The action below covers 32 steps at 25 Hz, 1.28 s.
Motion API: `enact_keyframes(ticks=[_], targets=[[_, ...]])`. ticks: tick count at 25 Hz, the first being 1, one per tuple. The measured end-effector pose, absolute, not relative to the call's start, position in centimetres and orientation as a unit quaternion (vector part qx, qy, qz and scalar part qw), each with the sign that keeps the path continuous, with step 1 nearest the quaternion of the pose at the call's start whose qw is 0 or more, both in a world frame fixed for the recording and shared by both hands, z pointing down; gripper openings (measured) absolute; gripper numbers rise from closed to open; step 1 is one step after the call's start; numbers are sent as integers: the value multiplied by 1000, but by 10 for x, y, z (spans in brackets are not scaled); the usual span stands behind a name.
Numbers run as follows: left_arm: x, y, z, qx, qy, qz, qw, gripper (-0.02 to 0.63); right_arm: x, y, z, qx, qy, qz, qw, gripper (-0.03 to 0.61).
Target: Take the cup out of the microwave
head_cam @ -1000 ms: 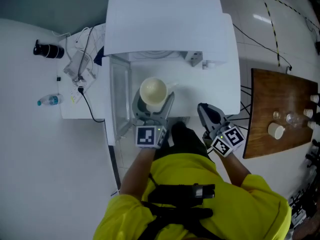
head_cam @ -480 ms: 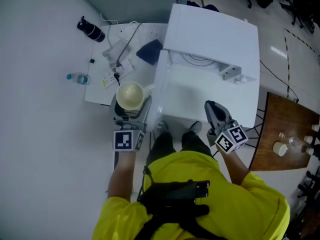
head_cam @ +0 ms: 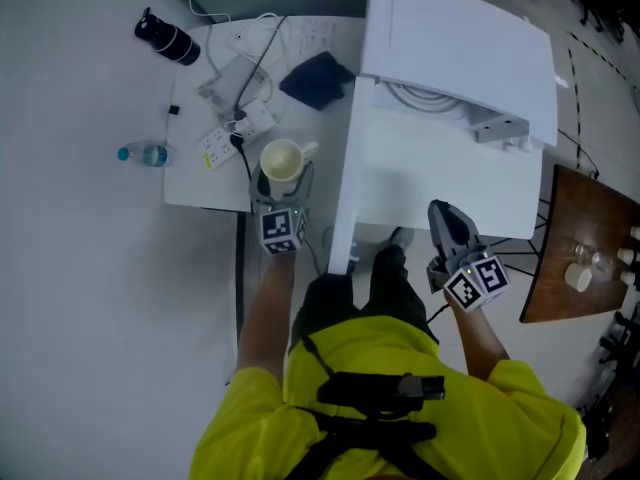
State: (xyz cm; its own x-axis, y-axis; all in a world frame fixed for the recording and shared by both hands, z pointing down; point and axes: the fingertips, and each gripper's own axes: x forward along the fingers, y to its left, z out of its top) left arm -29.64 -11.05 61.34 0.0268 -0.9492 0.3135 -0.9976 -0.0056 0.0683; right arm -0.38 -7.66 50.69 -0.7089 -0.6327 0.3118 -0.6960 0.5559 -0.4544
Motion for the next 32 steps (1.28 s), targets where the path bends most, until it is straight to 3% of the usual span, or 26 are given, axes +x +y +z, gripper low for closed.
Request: enact_keyframes(ticks=[15, 24, 30, 31, 32], targets=[[-277, -128, 707, 722, -654, 133, 183, 423, 5, -67, 517, 440, -850, 283, 68, 5], [-275, -115, 720, 723, -646, 147, 196, 427, 0, -77, 512, 454, -843, 281, 60, 5], [-282, -77, 687, 722, -638, 150, 222, 425, -4, -88, 487, 466, -845, 257, 47, 5], [-288, -67, 672, 716, -645, 146, 224, 413, -4, -88, 479, 470, -846, 247, 49, 5], [-296, -58, 651, 709, -655, 137, 221, 350, -4, -89, 470, 475, -847, 235, 51, 5]])
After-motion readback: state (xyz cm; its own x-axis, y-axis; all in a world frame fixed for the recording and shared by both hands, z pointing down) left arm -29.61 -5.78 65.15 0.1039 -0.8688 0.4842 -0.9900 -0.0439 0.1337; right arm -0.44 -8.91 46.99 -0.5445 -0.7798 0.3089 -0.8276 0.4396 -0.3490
